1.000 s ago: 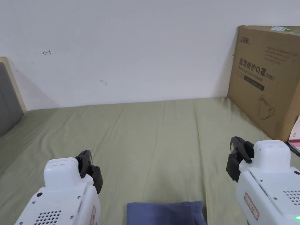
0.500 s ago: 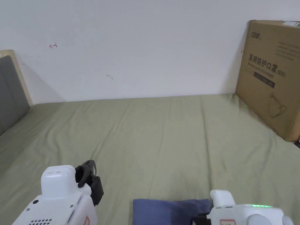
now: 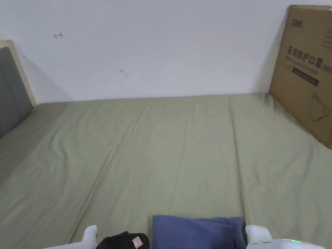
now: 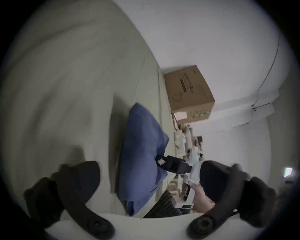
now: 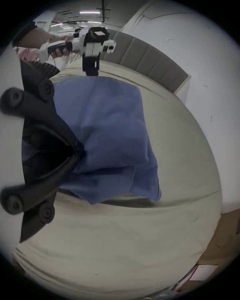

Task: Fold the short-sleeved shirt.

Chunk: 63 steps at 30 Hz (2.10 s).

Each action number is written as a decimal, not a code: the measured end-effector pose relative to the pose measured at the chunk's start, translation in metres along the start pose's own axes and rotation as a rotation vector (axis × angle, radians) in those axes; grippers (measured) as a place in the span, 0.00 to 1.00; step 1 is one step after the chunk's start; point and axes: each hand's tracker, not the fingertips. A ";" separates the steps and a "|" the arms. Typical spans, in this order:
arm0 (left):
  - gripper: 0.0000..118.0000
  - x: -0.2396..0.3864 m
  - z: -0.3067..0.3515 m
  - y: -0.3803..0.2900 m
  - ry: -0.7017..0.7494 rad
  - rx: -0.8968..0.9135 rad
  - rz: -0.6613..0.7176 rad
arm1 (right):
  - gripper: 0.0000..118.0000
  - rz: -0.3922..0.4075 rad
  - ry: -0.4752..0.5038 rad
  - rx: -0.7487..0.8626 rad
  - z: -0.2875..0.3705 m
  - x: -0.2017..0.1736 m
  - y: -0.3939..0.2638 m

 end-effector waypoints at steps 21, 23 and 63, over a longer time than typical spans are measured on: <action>0.16 0.020 -0.070 0.021 0.108 -0.133 -0.115 | 0.00 -0.187 0.122 0.089 0.031 0.010 -0.013; 0.16 0.038 -0.037 0.030 0.146 -0.088 -0.186 | 0.00 -0.157 0.131 0.107 0.050 0.003 -0.012; 0.01 0.116 0.077 0.020 0.485 0.065 -0.405 | 0.00 0.015 -0.004 0.149 0.119 -0.050 -0.004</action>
